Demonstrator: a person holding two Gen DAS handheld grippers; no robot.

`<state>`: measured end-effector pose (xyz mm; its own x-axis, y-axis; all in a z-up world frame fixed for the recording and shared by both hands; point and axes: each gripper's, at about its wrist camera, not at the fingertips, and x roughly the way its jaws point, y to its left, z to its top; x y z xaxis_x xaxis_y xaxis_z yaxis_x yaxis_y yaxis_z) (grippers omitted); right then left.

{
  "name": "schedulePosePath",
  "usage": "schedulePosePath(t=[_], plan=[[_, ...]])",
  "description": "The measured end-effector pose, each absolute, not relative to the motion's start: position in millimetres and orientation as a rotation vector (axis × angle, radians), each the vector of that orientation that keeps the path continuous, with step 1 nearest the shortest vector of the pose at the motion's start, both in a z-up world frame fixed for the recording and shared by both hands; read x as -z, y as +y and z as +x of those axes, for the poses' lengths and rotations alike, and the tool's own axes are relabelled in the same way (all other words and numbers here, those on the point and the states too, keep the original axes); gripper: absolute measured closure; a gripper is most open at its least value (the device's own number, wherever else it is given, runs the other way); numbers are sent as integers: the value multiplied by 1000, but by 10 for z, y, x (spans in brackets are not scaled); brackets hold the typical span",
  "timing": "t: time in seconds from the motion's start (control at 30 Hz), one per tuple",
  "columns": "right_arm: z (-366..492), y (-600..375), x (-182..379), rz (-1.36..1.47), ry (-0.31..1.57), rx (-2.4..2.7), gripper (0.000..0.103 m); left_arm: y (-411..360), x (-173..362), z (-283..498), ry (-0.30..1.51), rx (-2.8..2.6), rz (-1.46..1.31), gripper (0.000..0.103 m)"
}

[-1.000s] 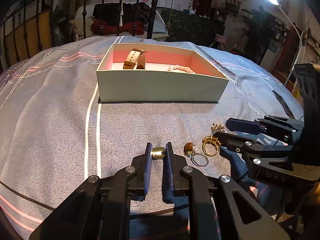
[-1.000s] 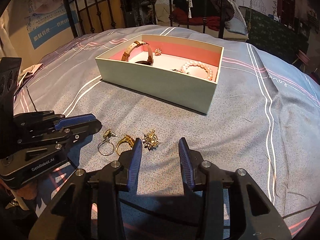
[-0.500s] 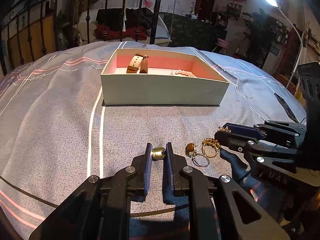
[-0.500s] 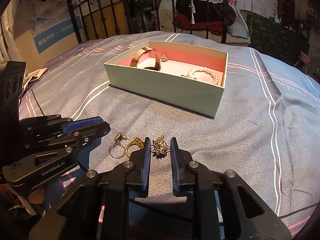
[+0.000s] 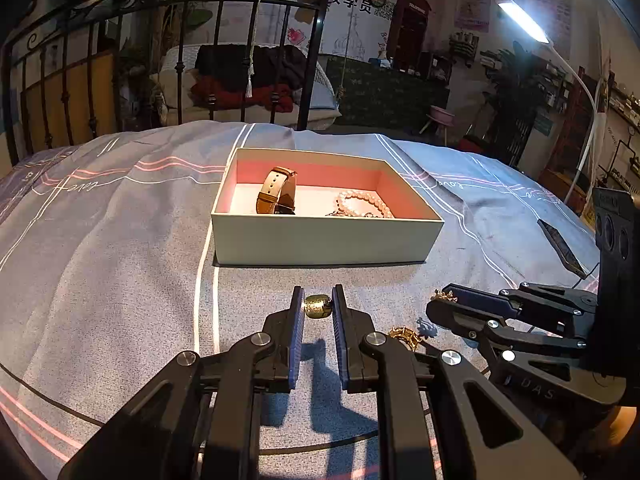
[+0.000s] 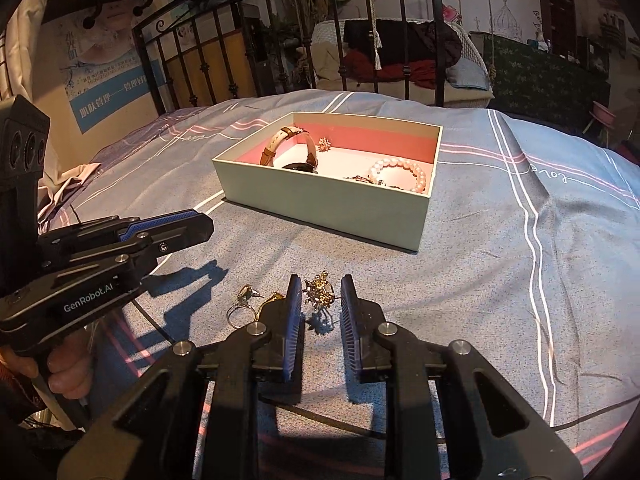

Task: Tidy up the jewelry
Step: 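Carry both earrings into the box and open both tools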

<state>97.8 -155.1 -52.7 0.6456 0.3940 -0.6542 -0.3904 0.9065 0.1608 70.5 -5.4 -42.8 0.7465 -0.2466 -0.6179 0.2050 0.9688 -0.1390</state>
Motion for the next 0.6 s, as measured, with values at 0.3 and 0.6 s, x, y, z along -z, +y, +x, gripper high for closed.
schedulePosePath(t=[0.3, 0.6], plan=[[1080, -1566, 449, 16, 733, -450, 82, -72, 329, 936, 701, 234, -51, 90], [1631, -1477, 71, -11, 674, -436, 82, -256, -87, 1539, 654, 261, -25, 90]])
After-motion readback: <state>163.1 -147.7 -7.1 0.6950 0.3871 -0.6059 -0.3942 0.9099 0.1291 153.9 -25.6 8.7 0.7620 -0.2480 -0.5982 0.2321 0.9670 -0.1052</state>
